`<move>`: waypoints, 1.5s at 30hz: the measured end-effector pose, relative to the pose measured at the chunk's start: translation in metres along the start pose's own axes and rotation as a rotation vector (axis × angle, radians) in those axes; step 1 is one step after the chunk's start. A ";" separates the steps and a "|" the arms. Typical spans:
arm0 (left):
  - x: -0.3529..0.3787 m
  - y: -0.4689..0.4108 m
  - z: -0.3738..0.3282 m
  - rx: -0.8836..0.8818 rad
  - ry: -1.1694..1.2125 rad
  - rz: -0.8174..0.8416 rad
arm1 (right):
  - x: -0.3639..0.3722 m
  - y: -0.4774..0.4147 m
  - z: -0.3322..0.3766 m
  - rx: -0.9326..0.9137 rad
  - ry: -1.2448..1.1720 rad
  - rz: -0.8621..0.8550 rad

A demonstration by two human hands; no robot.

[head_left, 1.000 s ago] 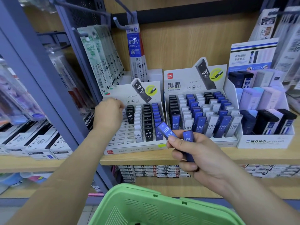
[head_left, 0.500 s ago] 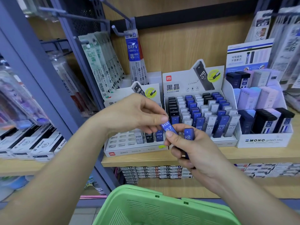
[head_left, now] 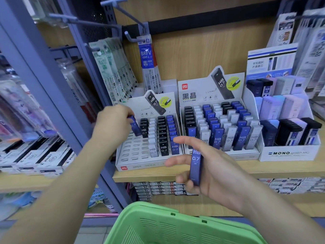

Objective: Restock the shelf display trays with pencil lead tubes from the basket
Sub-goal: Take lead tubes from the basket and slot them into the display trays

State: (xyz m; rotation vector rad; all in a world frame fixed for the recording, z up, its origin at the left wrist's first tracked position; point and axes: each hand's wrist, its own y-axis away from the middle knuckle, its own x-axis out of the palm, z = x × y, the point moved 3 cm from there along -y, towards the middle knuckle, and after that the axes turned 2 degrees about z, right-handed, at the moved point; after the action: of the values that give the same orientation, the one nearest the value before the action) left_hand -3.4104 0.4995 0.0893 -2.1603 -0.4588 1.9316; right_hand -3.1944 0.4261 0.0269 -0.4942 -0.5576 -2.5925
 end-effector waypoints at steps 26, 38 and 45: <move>0.039 -0.006 0.019 -0.069 -0.243 -0.051 | -0.002 -0.008 -0.012 -0.074 0.016 0.058; 0.045 -0.016 0.025 -0.079 -0.294 -0.036 | -0.008 -0.007 -0.010 -0.082 0.002 0.097; 0.050 -0.017 0.026 -0.051 -0.253 -0.037 | -0.010 -0.010 -0.008 -0.094 -0.079 0.087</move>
State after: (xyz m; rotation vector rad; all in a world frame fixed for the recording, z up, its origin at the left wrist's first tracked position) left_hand -3.4332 0.5322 0.0456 -1.9285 -0.5923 2.2048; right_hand -3.1923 0.4345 0.0131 -0.6400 -0.4318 -2.5339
